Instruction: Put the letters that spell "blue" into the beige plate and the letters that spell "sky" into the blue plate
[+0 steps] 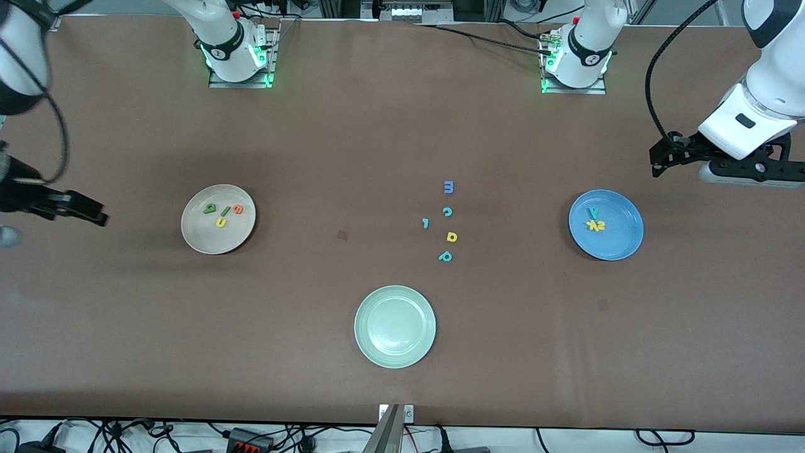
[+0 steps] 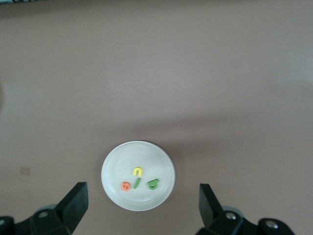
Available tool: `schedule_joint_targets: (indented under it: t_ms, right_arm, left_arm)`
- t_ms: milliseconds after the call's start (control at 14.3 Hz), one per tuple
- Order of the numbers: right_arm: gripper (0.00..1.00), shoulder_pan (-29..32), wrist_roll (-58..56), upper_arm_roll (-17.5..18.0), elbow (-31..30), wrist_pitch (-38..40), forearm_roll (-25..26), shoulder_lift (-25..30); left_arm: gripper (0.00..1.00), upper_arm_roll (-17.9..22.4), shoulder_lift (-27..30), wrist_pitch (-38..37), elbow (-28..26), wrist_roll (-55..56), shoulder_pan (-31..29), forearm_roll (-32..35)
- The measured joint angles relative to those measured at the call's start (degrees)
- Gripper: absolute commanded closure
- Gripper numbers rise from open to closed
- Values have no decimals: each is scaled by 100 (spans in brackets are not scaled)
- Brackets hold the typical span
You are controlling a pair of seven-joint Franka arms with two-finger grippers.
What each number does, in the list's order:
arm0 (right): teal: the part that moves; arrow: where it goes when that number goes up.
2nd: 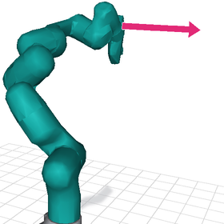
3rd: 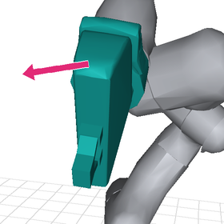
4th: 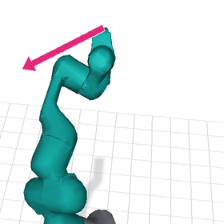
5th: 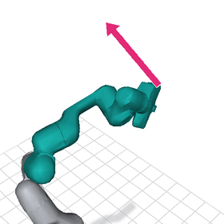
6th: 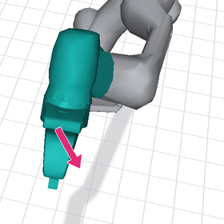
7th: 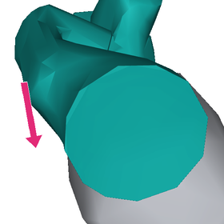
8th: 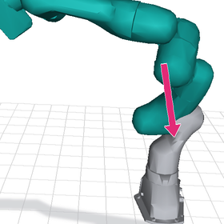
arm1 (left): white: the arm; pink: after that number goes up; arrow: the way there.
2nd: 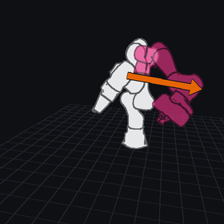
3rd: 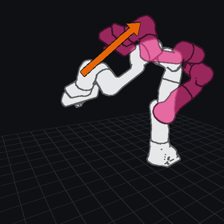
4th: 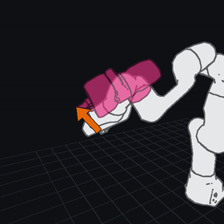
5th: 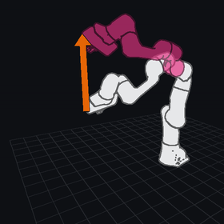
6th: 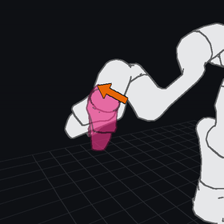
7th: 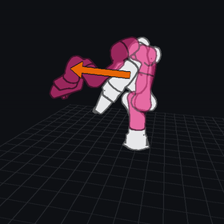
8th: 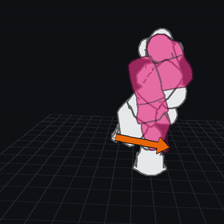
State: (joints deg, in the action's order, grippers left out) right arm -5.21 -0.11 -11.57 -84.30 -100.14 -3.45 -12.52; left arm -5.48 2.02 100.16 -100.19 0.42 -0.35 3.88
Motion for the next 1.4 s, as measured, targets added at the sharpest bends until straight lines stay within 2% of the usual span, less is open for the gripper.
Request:
schedule_joint_targets:
  t_ms: [140, 280, 490, 630, 840, 1120, 1400]
  right_arm:
    - [0, 300, -176, 112, 0, 92, 0, 144]
    - [0, 318, -201, 144, 99, 268, 0, 186]
    - [0, 307, -200, 261, 588, 790, 3, 202]
    - [0, 294, -200, 287, 626, 1001, 62, 214]
    - [0, 261, -202, 304, 346, 922, 224, 268]
    - [0, 161, -202, 327, -480, 325, 288, 659]
    - [0, 48, -202, 331, -584, 242, 376, 809]
  left_arm:
    - [0, 0, 0, 0, 0, 0, 0, 0]
    - [0, 0, 0, 0, 1, 0, 0, 0]
    - [0, 0, 0, 0, 1, 0, 0, 0]
    - [0, 0, 0, 0, 1, 0, 0, 0]
    - [0, 0, 0, 0, 1, 0, 0, 0]
    - [0, 0, 0, -3, 1, 0, 0, 0]
    - [0, 0, 0, -14, 1, 0, 0, 0]
